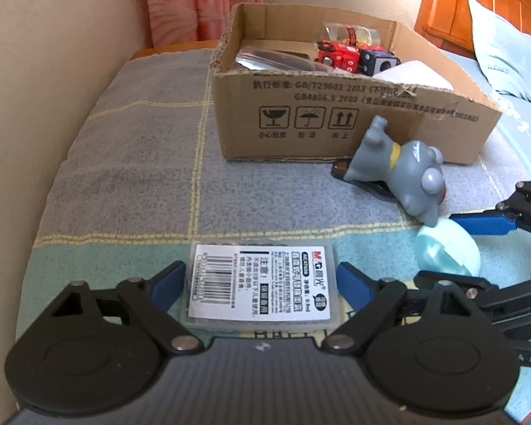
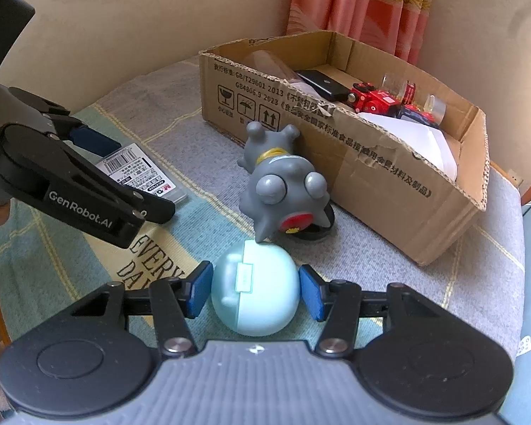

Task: Organize rigid objects
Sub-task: 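Lift the card package with the left tool while the right tool lifts the blue case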

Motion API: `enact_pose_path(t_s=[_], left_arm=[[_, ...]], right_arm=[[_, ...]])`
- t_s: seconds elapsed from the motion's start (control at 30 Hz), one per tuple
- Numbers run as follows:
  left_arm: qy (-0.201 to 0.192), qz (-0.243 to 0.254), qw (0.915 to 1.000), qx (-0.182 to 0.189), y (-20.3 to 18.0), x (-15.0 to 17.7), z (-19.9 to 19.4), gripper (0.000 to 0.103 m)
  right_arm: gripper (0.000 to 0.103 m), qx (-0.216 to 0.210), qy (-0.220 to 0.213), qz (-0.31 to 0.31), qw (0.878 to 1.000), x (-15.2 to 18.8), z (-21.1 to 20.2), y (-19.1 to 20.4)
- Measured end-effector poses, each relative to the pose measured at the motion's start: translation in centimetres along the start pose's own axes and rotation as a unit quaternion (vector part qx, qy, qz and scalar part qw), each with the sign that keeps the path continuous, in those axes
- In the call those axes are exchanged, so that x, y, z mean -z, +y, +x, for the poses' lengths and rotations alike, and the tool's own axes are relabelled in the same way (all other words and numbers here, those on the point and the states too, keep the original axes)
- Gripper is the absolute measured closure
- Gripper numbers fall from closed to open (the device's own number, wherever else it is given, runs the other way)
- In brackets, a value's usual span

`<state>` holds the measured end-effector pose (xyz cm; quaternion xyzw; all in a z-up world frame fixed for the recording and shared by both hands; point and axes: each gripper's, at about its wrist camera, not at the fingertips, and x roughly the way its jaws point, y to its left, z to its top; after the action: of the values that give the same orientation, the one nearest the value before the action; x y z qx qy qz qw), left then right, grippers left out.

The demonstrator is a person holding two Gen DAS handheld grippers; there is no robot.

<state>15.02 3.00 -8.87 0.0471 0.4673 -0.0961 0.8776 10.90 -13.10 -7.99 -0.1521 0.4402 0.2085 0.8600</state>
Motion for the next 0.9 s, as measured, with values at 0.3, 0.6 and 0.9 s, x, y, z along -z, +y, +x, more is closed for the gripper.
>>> enact_pose_path(t_s=[0.3,0.6,0.9], left_arm=[[-0.004,0.021,0.9993,0.030,0.5,0.5,-1.3,0.013],[0.006,0.050,0.9974,0.052,0.5,0.8,-2.6,0.013],[-0.005,0.055,0.9966,0.061,0.7,0.2,-4.0,0.013]], right_arm=[[0.045,0.002,0.007,0.001,1.000,0.2,-0.3,0.0],[0.045,0.002,0.013,0.000,1.000,0.6,-1.5,-0.4],[0.045,-0.003,0.015,0.002,1.000,0.6,-2.2,-0.7]])
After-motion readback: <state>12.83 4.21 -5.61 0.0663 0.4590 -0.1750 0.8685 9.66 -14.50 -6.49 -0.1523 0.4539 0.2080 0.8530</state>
